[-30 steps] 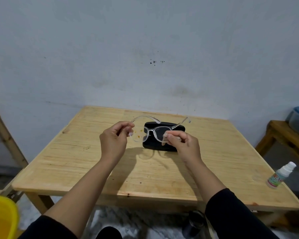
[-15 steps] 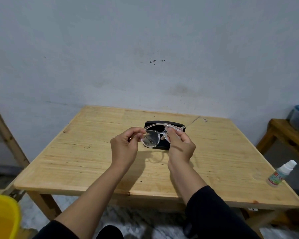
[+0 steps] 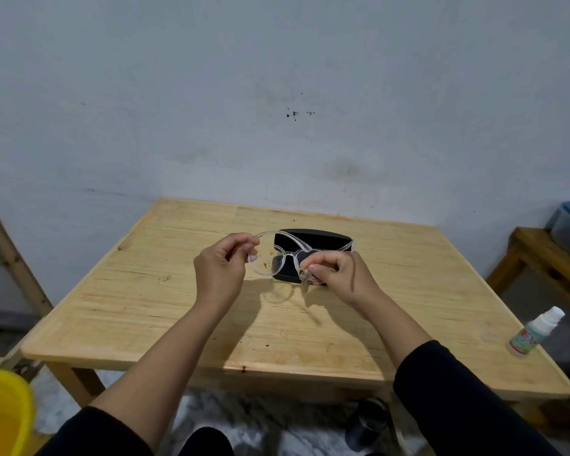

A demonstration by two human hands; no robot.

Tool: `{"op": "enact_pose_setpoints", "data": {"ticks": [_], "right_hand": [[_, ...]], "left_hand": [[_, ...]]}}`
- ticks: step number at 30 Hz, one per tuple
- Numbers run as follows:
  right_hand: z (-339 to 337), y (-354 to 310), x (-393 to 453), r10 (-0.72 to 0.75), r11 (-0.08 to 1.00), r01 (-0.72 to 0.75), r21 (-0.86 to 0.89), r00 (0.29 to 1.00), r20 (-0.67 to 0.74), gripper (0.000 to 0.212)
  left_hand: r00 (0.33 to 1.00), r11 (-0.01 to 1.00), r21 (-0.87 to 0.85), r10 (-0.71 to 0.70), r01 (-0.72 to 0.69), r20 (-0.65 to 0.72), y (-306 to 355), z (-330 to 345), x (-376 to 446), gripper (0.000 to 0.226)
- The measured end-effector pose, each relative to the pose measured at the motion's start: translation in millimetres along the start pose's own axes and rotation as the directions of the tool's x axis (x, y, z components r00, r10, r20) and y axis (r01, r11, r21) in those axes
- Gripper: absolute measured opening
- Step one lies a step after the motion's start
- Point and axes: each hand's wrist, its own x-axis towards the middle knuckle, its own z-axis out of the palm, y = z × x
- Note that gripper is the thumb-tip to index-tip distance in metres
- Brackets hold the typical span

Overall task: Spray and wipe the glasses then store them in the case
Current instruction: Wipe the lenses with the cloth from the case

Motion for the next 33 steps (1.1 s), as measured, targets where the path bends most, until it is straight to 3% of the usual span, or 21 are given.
{"op": "enact_pose_setpoints", "data": {"ticks": [2,4,6,8,11,14,22,26,33], "right_hand": [[-6,0,-2,-0.021,1.000,0.021,-0.005,0.999,0.043,0.020],[-8,2,-3,-0.034,0.999,0.035,0.031,0.999,-0.005,0.023],[-4,5,-5,-0.025,0.994,0.040,0.097,0.988,-0.149,0.026],[6,8,-7,0.076,0.956,0.025,0.294,0.942,-0.326,0.022],[26,6,-5,0.323,0.757,0.032,0.653,0.850,-0.416,0.013],[39,1,-1,0.418,0.604,0.082,0.793,0.814,-0.403,0.011],[41,1,-1,0.247,0.684,0.084,0.724,0.908,-0.339,0.022],[33,3,-1,0.162,0.727,0.042,0.685,0.959,-0.231,0.030],[19,5,-2,0.086,0.838,-0.039,0.545,0.994,-0.061,0.023]], "left_hand": [[1.000,1.000,0.007,-0.002,0.002,0.006,1,-4,2,0.040],[1.000,1.000,0.007,-0.003,0.003,0.009,2,-6,2,0.038],[1.000,1.000,0.002,-0.009,0.009,0.012,3,-6,2,0.033],[1.000,1.000,-0.006,-0.016,0.016,0.019,4,-4,2,0.031],[0.999,0.999,-0.031,-0.014,0.015,0.040,4,1,-4,0.028],[0.999,0.998,-0.055,-0.004,0.007,0.041,6,4,-10,0.032],[1.000,0.998,-0.053,0.027,-0.026,0.017,8,2,-10,0.035],[1.000,0.998,-0.061,0.021,-0.020,0.006,6,0,-7,0.035],[1.000,0.999,-0.043,0.001,0.000,0.017,11,-4,-3,0.025]]}}
